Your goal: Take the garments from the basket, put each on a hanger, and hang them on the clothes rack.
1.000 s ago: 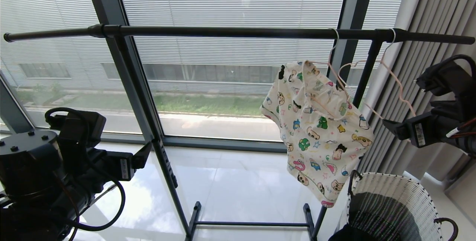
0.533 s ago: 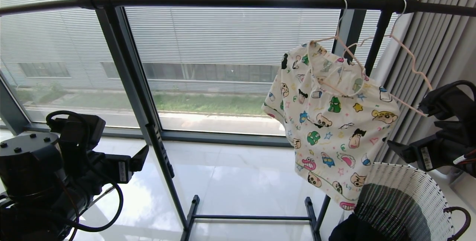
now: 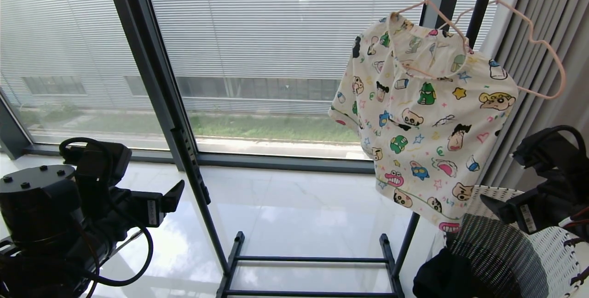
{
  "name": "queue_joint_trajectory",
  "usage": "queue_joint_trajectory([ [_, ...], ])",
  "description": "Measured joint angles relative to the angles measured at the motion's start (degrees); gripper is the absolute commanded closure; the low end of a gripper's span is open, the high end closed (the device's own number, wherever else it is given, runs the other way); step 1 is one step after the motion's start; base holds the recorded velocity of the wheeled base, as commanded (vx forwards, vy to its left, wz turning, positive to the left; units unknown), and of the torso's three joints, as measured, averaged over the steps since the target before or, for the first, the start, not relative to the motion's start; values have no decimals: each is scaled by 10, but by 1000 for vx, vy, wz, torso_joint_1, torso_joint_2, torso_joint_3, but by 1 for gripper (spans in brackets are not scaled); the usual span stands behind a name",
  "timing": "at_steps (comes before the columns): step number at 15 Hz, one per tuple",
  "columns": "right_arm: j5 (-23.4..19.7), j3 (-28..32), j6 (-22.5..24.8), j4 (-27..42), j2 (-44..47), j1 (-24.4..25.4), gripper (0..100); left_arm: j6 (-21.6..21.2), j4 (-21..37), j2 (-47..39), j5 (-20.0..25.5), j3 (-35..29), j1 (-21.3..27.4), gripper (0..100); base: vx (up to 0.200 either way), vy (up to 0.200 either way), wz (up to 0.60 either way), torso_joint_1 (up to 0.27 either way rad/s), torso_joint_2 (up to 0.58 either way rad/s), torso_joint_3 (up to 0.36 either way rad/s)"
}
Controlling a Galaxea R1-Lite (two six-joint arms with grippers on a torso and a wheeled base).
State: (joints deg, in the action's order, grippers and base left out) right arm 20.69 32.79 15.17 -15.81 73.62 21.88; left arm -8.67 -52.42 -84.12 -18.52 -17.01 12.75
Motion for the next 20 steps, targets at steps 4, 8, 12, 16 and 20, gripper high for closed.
queue_joint_trajectory([
  [4,-18,-75,68,-1,5,-5,0,0,0,0,0,-6,-3,0,0,0,0,-47,160,111],
  [8,-78,-117,131,-2,54,-4,0,0,0,1,0,-12,-12,0,0,0,0,0,0,0],
  [12,-80,-122,143,-18,143,32,0,-2,0,-4,0,-40,-19,0,0,0,0,0,0,0],
  [16,-79,-123,137,-44,225,68,0,-16,0,-13,0,-67,-33,0,0,0,0,0,0,0],
  [20,-56,-124,111,-101,298,67,0,-18,0,-15,0,-79,-49,0,0,0,0,0,0,0],
])
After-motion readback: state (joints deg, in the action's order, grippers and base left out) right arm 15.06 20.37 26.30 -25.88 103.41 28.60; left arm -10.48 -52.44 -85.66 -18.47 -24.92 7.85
